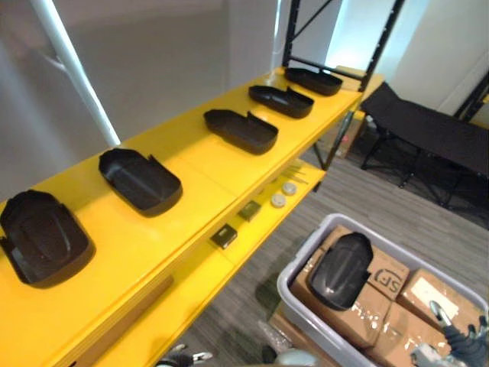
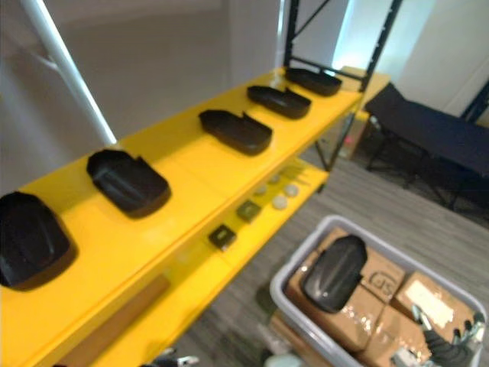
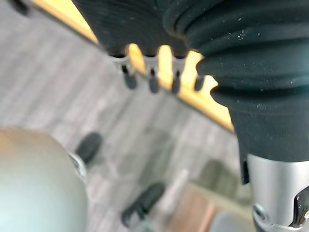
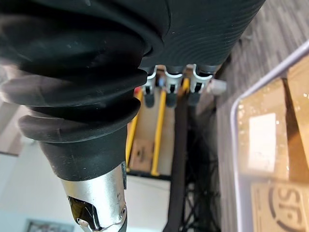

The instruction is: Walk over and take plastic housings, then place them on the shelf

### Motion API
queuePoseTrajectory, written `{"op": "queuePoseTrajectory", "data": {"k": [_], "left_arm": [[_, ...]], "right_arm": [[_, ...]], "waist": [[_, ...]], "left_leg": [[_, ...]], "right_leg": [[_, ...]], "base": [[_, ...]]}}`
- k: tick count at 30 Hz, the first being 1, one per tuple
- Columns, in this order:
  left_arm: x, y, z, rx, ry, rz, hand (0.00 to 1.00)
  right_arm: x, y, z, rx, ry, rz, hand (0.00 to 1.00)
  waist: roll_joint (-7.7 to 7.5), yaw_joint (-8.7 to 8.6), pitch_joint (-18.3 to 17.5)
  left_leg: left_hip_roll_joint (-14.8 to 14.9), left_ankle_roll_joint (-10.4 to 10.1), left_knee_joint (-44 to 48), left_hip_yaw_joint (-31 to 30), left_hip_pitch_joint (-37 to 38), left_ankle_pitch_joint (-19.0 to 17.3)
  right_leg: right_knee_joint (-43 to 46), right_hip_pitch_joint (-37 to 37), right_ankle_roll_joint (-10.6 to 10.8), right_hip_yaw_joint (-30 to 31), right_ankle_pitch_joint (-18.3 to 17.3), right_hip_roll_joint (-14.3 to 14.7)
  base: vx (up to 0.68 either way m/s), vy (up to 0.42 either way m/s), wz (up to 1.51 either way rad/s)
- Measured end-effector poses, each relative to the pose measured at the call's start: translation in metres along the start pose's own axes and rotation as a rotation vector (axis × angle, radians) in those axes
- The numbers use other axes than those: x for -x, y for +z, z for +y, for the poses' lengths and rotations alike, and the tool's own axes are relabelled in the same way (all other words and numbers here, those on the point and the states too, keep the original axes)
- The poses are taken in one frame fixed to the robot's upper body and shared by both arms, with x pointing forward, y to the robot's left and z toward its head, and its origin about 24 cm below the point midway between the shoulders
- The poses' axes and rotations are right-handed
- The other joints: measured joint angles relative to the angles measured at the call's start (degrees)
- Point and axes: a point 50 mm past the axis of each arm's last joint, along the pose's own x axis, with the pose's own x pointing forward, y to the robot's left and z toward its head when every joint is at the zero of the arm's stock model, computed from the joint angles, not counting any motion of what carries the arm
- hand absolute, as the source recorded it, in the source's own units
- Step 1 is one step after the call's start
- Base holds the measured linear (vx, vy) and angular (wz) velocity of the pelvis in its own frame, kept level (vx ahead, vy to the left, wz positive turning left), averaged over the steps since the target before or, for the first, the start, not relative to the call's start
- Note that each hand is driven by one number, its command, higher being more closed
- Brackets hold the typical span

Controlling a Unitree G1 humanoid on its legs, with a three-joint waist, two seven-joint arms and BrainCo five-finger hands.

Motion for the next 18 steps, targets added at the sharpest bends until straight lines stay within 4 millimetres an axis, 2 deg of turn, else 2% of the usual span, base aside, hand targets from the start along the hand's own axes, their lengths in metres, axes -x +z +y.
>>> {"op": "queuePoseTrajectory", "data": {"k": [1, 2, 3, 4, 5, 6, 8, 10, 12, 15, 18], "left_arm": [[0.0, 0.0, -0.002, 0.013, 0.002, -0.001, 0.0], [0.0, -0.001, -0.002, 0.039, 0.009, 0.002, 0.0], [0.001, -0.004, -0.003, 0.093, 0.021, 0.01, 0.0], [0.001, -0.005, -0.006, 0.134, 0.024, 0.015, 0.0], [0.002, -0.004, -0.007, 0.16, 0.029, 0.009, 0.0], [0.003, -0.007, -0.008, 0.194, 0.036, 0.016, 0.0], [0.003, -0.01, -0.005, 0.204, 0.052, 0.023, 0.0], [0.003, -0.011, 0.002, 0.231, 0.072, 0.016, 0.0], [0.003, -0.011, 0.013, 0.251, 0.099, -0.006, 0.0], [0.004, -0.009, 0.016, 0.228, 0.113, -0.03, 0.0], [0.003, -0.003, 0.013, 0.184, 0.106, -0.055, 0.0]], "right_arm": [[0.001, 0.0, 0.011, -0.033, 0.049, 0.001, 0.0], [0.003, 0.0, 0.023, -0.051, 0.099, 0.001, 0.0], [0.001, 0.005, 0.043, -0.084, 0.185, -0.025, 0.0], [-0.001, 0.01, 0.058, -0.106, 0.249, -0.048, 0.0], [-0.003, 0.013, 0.069, -0.116, 0.292, -0.066, 0.0], [-0.007, 0.013, 0.08, -0.118, 0.334, -0.068, 0.0], [-0.009, 0.017, 0.094, -0.145, 0.361, -0.079, 0.0], [-0.009, 0.02, 0.099, -0.157, 0.372, -0.091, 0.0], [-0.008, 0.021, 0.103, -0.165, 0.381, -0.094, 0.0], [-0.007, 0.017, 0.101, -0.152, 0.373, -0.072, 0.0], [0.002, 0.011, 0.098, -0.147, 0.363, -0.037, 0.0]], "waist": [[0.06, 0.39, 0.13], [-0.18, 1.0, 0.21], [0.22, 2.37, 0.64], [0.74, 3.29, 0.91], [1.96, 4.23, 1.25], [3.45, 5.26, 1.26], [3.88, 5.77, 1.47], [2.97, 5.93, 1.46], [1.14, 7.04, 1.43], [0.27, 7.2, 0.9], [0.79, 6.92, 1.65]], "left_leg": [[0.52, 0.57, 4.92, -2.03, -1.71, -1.56], [1.03, 2.17, 9.87, -6.38, -3.99, -2.49], [1.29, 4.67, 16.93, -13.63, -7.77, -4.12], [1.03, 6.05, 20.82, -19.06, -10.74, -5.65], [0.41, 6.49, 22.32, -24.47, -11.71, -6.93], [0.1, 5.51, 21.61, -29.01, -11.32, -8.11], [-0.44, 4.6, 18.41, -29.87, -9.87, -8.67], [-1.29, 4.55, 15.83, -29.87, -9.63, -8.69], [-2.03, 4.55, 13.48, -29.98, -9.66, -8.69], [-2.34, 4.56, 13.49, -29.94, -9.35, -8.7], [-2.11, 4.7, 15.53, -28.53, -8.94, -9.81]], "right_leg": [[0.76, -0.77, 0.09, 0.99, -0.61, 0.0], [1.98, -1.88, 0.1, 2.6, -0.93, -0.07], [3.05, -3.27, 0.17, 5.37, -1.08, 0.15], [3.34, -3.91, 0.14, 7.06, -0.92, 0.34], [3.09, -4.31, 0.43, 8.7, -0.34, 0.85], [3.17, -4.98, 0.76, 10.09, 0.22, 1.63], [3.87, -5.82, 1.74, 10.27, 0.83, 1.96], [4.15, -6.85, 2.08, 9.85, 1.03, 1.33], [4.44, -8.13, 2.54, 9.4, 1.33, 0.62], [5.16, -8.02, 2.59, 9.38, 1.34, 0.22], [9.31, -9.91, 2.5, 9.48, 1.23, 1.09]], "base": [[-0.04, -0.061, -0.35], [-0.02, -0.071, -0.74], [0.0, -0.046, -0.94], [0.01, 0.044, -0.98], [-0.01, 0.141, -0.95], [-0.01, 0.16, -0.75], [-0.03, 0.125, -0.21], [-0.06, 0.077, 0.15], [-0.06, 0.054, 0.12], [-0.06, 0.023, -0.01], [-0.05, 0.017, -0.26]]}}
